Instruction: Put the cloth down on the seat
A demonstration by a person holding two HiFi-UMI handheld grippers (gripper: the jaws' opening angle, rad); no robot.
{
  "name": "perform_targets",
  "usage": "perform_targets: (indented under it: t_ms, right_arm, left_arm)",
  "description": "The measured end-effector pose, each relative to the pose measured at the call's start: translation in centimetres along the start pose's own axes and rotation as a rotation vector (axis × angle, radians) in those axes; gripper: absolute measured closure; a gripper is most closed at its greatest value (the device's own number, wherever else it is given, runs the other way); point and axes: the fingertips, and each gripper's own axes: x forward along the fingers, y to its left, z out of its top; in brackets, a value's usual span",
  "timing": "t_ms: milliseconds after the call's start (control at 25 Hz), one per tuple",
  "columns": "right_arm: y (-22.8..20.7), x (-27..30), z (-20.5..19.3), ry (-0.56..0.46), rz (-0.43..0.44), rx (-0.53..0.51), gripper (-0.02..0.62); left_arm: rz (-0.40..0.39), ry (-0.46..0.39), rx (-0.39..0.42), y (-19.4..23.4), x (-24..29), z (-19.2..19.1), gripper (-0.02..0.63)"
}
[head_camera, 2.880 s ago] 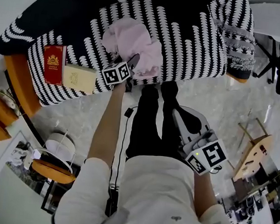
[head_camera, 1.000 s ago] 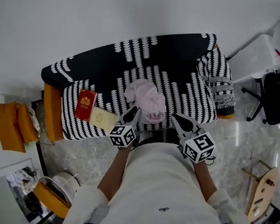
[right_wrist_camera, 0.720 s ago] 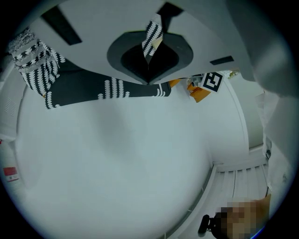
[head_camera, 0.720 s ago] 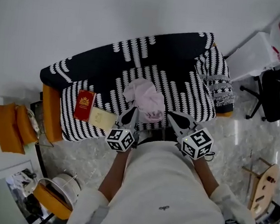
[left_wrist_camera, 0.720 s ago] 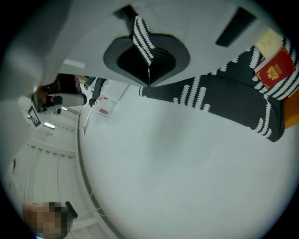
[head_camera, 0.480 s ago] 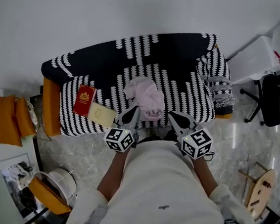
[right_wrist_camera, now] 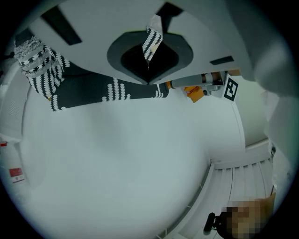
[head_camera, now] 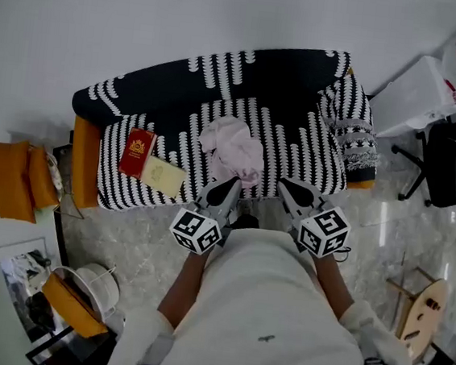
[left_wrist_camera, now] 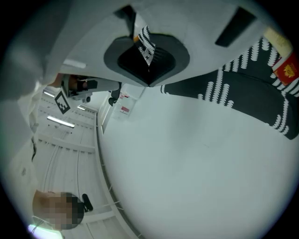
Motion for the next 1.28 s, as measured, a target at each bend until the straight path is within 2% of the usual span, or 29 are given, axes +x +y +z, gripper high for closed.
perform_targets:
  t_ms: [120, 320, 640, 880, 1080, 1280]
  right_arm:
    - [-0.1, -2.8, -1.5, 0.006, 0.006, 0.012, 0.586]
    - [0.3, -7.8, -4.8, 0.026, 0.017, 0.040, 0.586]
    - [0.6, -15.6, -9.1, 0.003, 0.050, 0.088, 0.586]
    - [2.4, -18.1, -13.5, 0.062, 0.130, 0.091, 0.586]
    - [4.4, -18.6, -13.3, 0.056, 0.195, 0.039, 0.588]
    - [5.4, -18.8, -11.2, 0.015, 0.212, 0.007, 0.587]
  left_arm:
    - [-0.030, 0.015, 0.004, -3.3, 0.3, -1.2, 0.594]
    - [-0.024, 0.043, -0.018, -8.2, -0.4, -3.8, 0.594]
    - [-0.026, 0.042, -0.045, -17.5, -1.6, -8.0, 0.594]
    - [0.005, 0.027, -0.048, -21.4, -4.7, -9.7, 0.594]
    - [0.060, -0.028, -0.064, -22.7, -7.2, -9.5, 0.594]
    - [0.054, -0.053, -0.032, -23.6, -7.9, -8.1, 0.594]
